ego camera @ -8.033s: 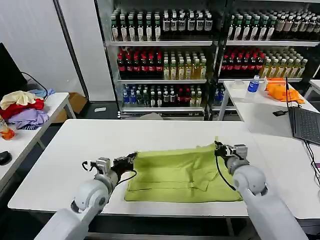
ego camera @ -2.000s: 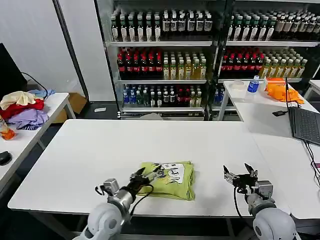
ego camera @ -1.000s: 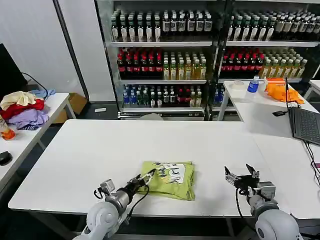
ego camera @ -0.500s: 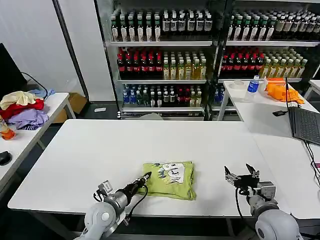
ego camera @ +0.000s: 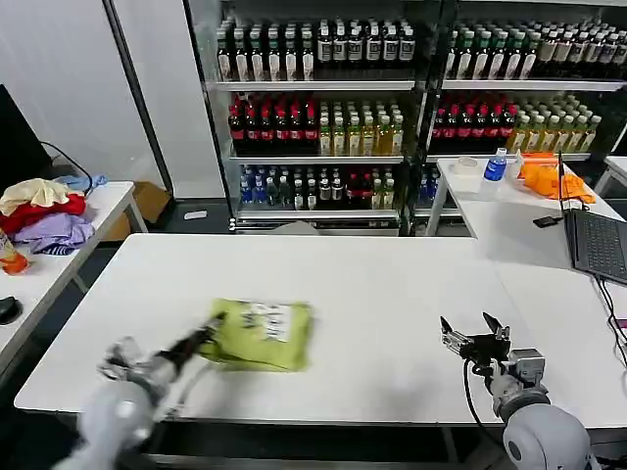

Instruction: Fold and organize the clothes.

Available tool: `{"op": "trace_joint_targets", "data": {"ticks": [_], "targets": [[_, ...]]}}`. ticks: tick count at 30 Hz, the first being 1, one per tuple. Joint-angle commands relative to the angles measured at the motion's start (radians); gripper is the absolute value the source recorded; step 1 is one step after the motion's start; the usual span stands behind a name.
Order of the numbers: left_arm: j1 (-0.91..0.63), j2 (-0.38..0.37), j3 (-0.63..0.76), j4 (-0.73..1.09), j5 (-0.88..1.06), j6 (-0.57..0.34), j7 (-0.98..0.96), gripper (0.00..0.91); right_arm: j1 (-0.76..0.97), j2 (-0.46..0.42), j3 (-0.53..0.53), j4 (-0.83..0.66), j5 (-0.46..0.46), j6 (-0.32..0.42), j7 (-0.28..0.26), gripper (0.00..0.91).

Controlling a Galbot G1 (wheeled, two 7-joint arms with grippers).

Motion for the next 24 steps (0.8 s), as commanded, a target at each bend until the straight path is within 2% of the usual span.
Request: {"op": "trace_joint_targets", "data": {"ticks": [1,3,6,7,9,10,13,20,24], "targets": [[0.015,0.566,-0.458,-0.002,0.226,0.075,0.232,0.03,0.036,0.01,-0.005,0.001,0.016,0.007,-0.002,0.907],[0.026,0.557,-0.383,-0.08,0.376,0.073,0.232,0.03,0.037,0.015,-0.008,0.0,0.015,0.01,-0.002,0.907],[0.106,0.461,-0.138,-0.194,0.639,0.014,0.213,0.03,0.035,0.033,-0.015,-0.003,0.007,0.017,-0.005,0.907],[0.107,0.387,0.003,-0.196,0.824,-0.021,0.192,0.03,0.03,0.041,-0.017,-0.002,0.002,0.019,-0.005,0.907],[0.101,0.295,0.174,-0.151,0.955,-0.061,0.185,0.03,0.02,0.047,-0.017,0.001,-0.007,0.021,-0.006,0.907],[0.076,0.225,0.277,-0.092,1.094,-0.098,0.179,0.03,0.013,0.049,-0.016,0.003,-0.014,0.023,-0.007,0.907],[0.005,0.142,0.434,0.045,1.292,-0.174,0.153,0.03,-0.004,0.048,-0.009,0.008,-0.023,0.026,-0.007,0.907],[-0.131,0.11,0.599,0.012,1.319,-0.165,0.155,0.03,-0.032,0.041,0.013,0.019,-0.023,0.026,-0.006,0.907],[-0.259,0.077,0.663,-0.009,1.205,-0.112,0.156,0.03,-0.046,0.045,0.02,0.024,-0.029,0.026,-0.005,0.907]]}}
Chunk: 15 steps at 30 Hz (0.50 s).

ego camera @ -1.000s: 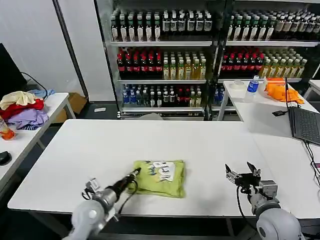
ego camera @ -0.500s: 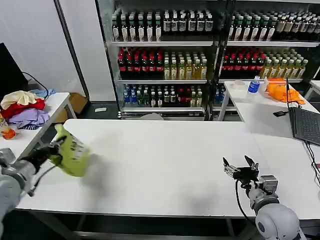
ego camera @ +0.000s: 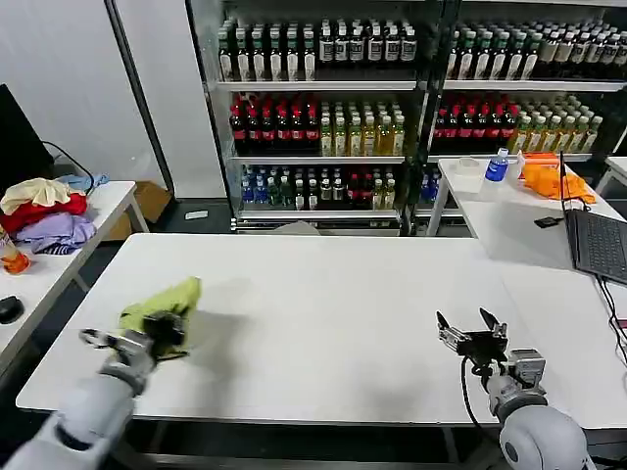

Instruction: Fold and organize the clothes.

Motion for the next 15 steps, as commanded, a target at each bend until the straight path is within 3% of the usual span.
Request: {"op": "trace_joint_targets", "data": {"ticks": [1,11,13,15], "targets": [[-0.256,-0.117,0.433,0.017,0.185,-0.008,0.003,0.03,-0.03,0.01,0.013,0.007,-0.011,0.002,0.001,0.907],[-0.444,-0.261,0.577,0.204,0.064,0.011,-0.037,0.03,-0.031,0.022,0.013,0.011,-0.02,-0.002,0.002,0.907],[-0.468,-0.312,0.592,0.222,0.027,0.013,-0.068,0.111,-0.021,0.021,0.011,0.008,-0.02,-0.004,0.002,0.907],[-0.497,-0.369,0.607,0.254,-0.015,0.006,-0.097,0.373,-0.007,0.017,0.007,0.002,-0.019,-0.006,0.002,0.907]]}}
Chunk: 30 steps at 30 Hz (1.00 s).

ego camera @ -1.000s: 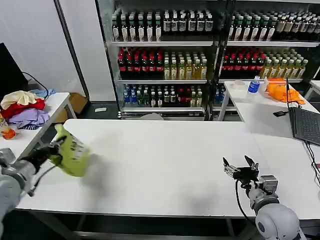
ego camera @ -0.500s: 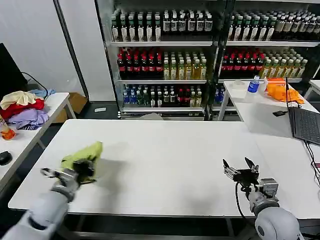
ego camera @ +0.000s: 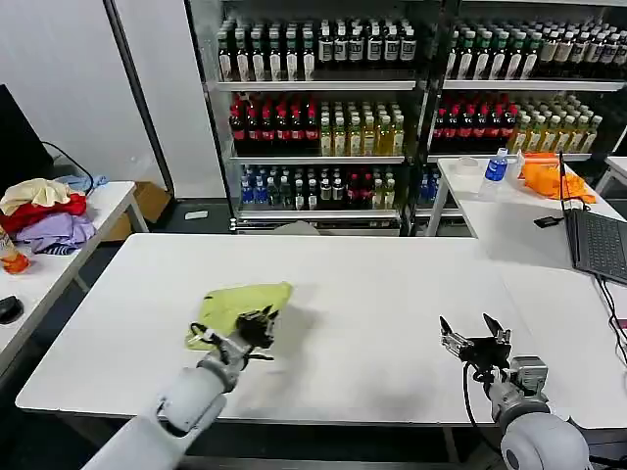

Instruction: Fold and organize the clothes.

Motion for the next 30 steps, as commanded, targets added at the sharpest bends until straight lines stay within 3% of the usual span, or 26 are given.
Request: {"op": "trace_joint_targets", "data": {"ticks": [1,9,17,22,26,30], "targets": [[-0.226,-0.229,0.219,0.163,-0.128,0.0,-0.092,0.907,0.015,-0.002,-0.003,-0.008,-0.001,-0.003,0.0,0.907],[-0.22,-0.297,0.171,0.143,-0.46,-0.109,-0.174,0.907,0.087,-0.014,-0.041,-0.053,0.012,-0.001,-0.003,0.907],[-0.048,-0.184,-0.085,-0.013,-0.565,-0.131,-0.207,0.907,0.229,0.021,-0.179,-0.142,0.038,-0.004,0.011,0.907],[0.067,-0.068,-0.255,-0.061,-0.567,-0.135,-0.227,0.907,0.425,0.094,-0.342,-0.266,0.171,-0.047,0.065,0.907],[0.153,-0.054,-0.362,-0.09,-0.569,-0.129,-0.242,0.907,0.539,0.166,-0.452,-0.348,0.287,-0.078,0.119,0.907],[0.201,-0.067,-0.407,-0.104,-0.566,-0.129,-0.247,0.907,0.593,0.217,-0.507,-0.434,0.346,-0.08,0.133,0.907]]}}
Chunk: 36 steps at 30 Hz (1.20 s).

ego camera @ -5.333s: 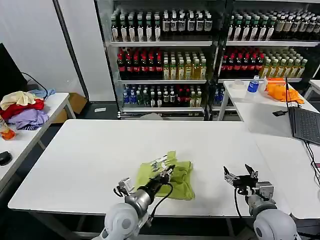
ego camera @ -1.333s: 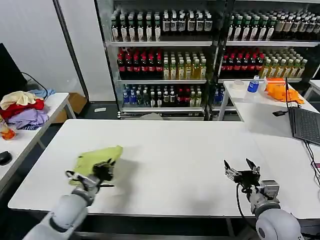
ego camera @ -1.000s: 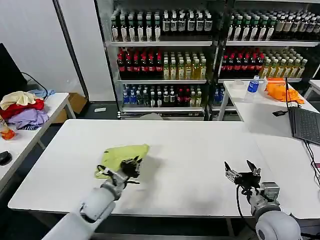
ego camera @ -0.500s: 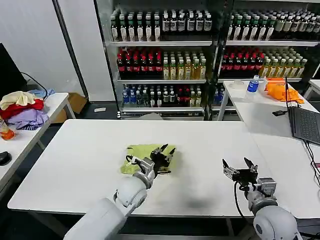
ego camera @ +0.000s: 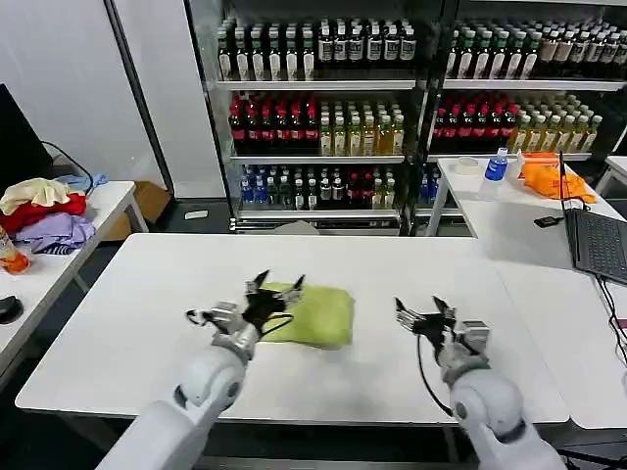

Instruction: Fold and organize the clothes.

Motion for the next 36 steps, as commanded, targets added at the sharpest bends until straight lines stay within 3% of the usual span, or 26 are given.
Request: {"op": "trace_joint_targets", "data": {"ticks": [1,6,13,14,15,16,17,36], "targets": [[0.207,0.055,-0.28,-0.083,-0.079,-0.018,-0.038,0.907,0.277,0.15,-0.252,-0.239,0.21,-0.037,0.078,0.907],[0.23,0.045,-0.304,-0.097,-0.101,-0.018,-0.045,0.907,0.308,0.207,-0.27,-0.341,0.257,-0.037,0.102,0.907],[0.248,0.042,-0.307,-0.103,-0.057,0.015,-0.044,0.907,0.302,0.227,-0.282,-0.386,0.239,-0.037,0.151,0.897],[0.252,0.039,-0.305,-0.102,-0.055,0.014,-0.042,0.907,0.3,0.224,-0.279,-0.388,0.235,-0.037,0.166,0.736],[0.253,0.038,-0.304,-0.102,-0.055,0.014,-0.041,0.907,0.299,0.223,-0.277,-0.388,0.234,-0.036,0.173,0.282],[0.253,0.035,-0.302,-0.101,-0.055,0.014,-0.04,0.907,0.297,0.222,-0.275,-0.388,0.233,-0.036,0.178,0.03],[0.253,0.03,-0.301,-0.101,-0.054,0.014,-0.04,0.907,0.294,0.217,-0.271,-0.384,0.23,-0.035,0.186,0.0],[0.261,0.026,-0.296,-0.099,-0.052,0.019,-0.031,0.907,0.314,0.2,-0.23,-0.429,0.214,-0.027,0.164,0.0]]}}
